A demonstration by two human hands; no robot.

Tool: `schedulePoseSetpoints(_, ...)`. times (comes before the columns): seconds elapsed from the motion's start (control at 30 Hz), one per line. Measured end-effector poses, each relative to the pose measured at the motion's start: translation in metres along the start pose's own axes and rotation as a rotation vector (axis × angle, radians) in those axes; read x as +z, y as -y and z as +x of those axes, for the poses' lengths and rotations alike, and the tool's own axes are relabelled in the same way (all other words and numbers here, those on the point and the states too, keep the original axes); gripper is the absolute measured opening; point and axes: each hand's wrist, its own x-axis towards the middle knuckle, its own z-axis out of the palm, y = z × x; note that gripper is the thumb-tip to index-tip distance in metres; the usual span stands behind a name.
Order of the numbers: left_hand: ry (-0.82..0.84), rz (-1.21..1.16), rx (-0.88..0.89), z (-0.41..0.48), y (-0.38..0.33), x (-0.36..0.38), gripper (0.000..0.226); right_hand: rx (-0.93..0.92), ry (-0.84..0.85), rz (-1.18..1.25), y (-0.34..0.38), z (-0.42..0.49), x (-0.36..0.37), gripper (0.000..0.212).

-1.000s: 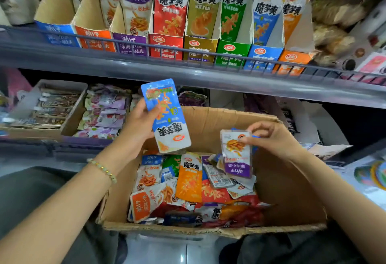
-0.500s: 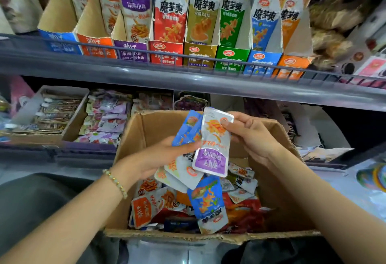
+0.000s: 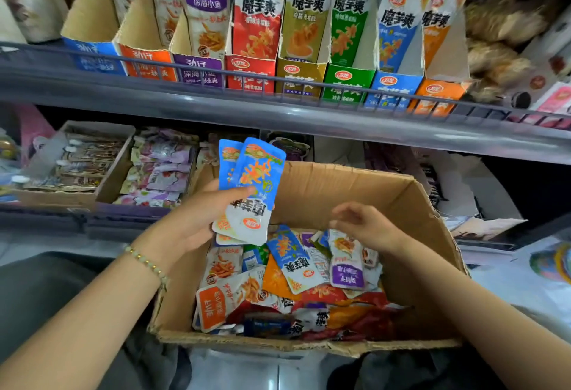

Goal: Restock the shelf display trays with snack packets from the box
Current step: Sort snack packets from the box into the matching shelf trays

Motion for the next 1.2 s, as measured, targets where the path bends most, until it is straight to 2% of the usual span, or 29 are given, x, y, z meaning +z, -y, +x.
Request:
schedulePoseSetpoints(0.03, 0.020, -0.021, -0.017, -0.001, 0.001, 0.001, 0.021, 0.036, 0.117, 0.021, 0.004, 0.000, 0.012, 0.028)
schedulePoseSetpoints(0.1, 0.018, -0.044, -0.023, -0.001, 0.004, 0.002, 0.022, 0.139, 0.250, -0.007, 0.006, 0.008, 0.035, 0.045)
schedulePoseSetpoints(0.23, -0.089, -0.014, 0.053, 0.000, 0.010, -0.001, 0.043, 0.252, 0.313, -0.007, -0.007, 0.033, 0.082, 0.091)
schedulePoseSetpoints(0.27, -0.095, -0.015, 0.065, 0.000, 0.010, -0.001, 0.040, 0.252, 0.310, -0.006, -0.014, 0.041, 0.091, 0.089)
schedulePoseSetpoints(0.3, -0.072, -0.021, 0.070, 0.000, 0.009, -0.001, 0.033, 0.256, 0.297, 0.014, -0.017, 0.046, 0.099, 0.077)
schedulePoseSetpoints(0.4, 0.056, -0.038, 0.035, -0.003, 0.006, 0.002, 0.028, 0.254, 0.297, 0.102, -0.009, 0.042, 0.100, 0.026)
schedulePoseSetpoints(0.43, 0.078, -0.049, 0.023, -0.004, 0.005, 0.003, 0.028, 0.257, 0.282, 0.133, -0.005, 0.038, 0.093, 0.020)
schedulePoseSetpoints(0.53, 0.070, -0.093, 0.008, -0.005, 0.004, 0.006, 0.026, 0.242, 0.144, 0.237, 0.003, 0.025, 0.057, 0.016)
schedulePoseSetpoints(0.67, -0.046, -0.031, 0.074, -0.003, 0.002, 0.013, 0.031, 0.116, 0.040, 0.528, 0.022, -0.010, 0.012, 0.010)
schedulePoseSetpoints(0.83, -0.075, 0.046, 0.146, -0.005, 0.004, 0.029, 0.043, -0.109, -0.094, 0.879, 0.063, -0.041, 0.012, 0.029)
schedulePoseSetpoints(0.9, -0.065, 0.117, 0.191, -0.008, 0.004, 0.039, 0.039, -0.163, -0.131, 0.872, 0.077, -0.041, 0.025, 0.024)
schedulePoseSetpoints(1.0, -0.079, 0.060, 0.248, -0.012, 0.006, 0.057, 0.020, -0.231, -0.232, 0.774, 0.090, -0.037, 0.044, 0.022)
schedulePoseSetpoints(1.1, -0.125, -0.088, 0.282, -0.016, 0.002, 0.069, 0.025, -0.199, -0.339, 0.742, 0.093, -0.037, 0.049, 0.033)
schedulePoseSetpoints(1.13, -0.128, -0.140, 0.281, -0.016, 0.001, 0.072, 0.028, -0.160, -0.307, 0.768, 0.093, -0.039, 0.047, 0.038)
schedulePoseSetpoints(1.2, -0.093, -0.185, 0.286, -0.016, -0.003, 0.076, 0.032, -0.129, -0.108, 0.933, 0.091, -0.042, 0.044, 0.045)
